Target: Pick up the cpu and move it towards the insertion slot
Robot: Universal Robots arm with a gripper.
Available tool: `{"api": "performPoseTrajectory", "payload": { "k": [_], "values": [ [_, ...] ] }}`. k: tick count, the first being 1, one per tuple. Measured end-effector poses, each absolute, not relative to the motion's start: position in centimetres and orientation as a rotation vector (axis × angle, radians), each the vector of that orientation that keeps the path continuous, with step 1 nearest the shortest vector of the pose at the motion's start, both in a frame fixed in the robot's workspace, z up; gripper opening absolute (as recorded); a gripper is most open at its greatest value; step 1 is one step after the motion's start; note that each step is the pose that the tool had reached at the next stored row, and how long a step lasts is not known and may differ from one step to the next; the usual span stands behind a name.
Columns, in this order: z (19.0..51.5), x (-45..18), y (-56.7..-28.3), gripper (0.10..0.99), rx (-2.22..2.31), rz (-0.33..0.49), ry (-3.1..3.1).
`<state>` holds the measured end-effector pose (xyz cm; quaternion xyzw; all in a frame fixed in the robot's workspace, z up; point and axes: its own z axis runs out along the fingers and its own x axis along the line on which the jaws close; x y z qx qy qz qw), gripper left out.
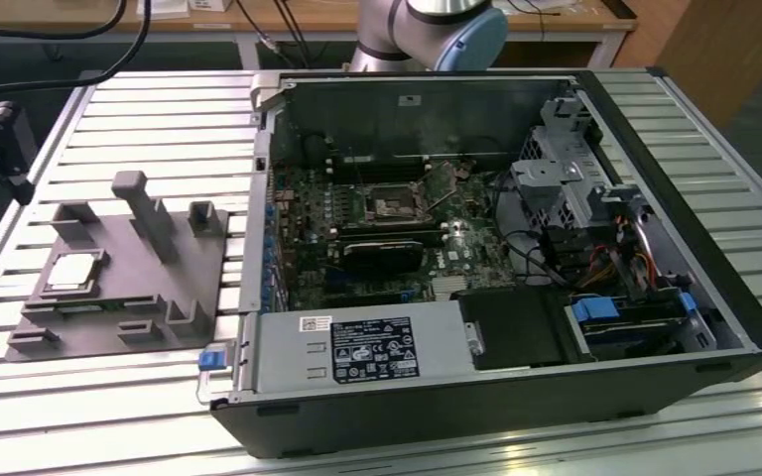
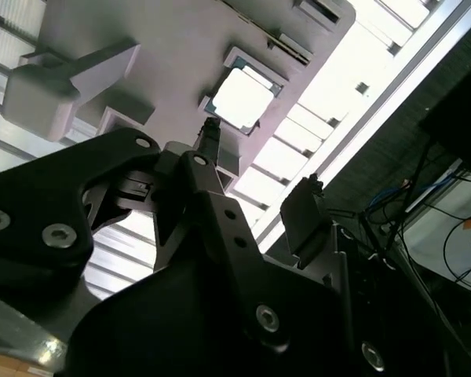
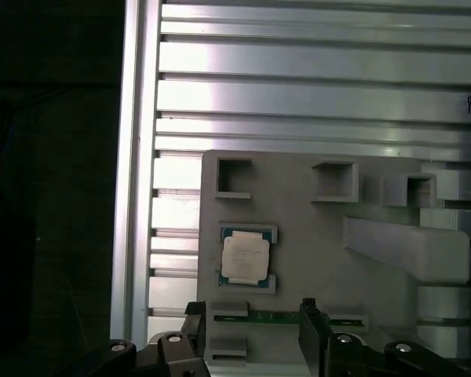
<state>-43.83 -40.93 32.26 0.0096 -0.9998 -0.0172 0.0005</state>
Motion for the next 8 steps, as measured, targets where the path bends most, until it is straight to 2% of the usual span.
{"api": "performPoseTrajectory", "payload": {
  "k": [8],
  "values": [
    [30.9,-44.2,-41.2,0.592,0.03,-0.061,-3.14]
  ]
}}
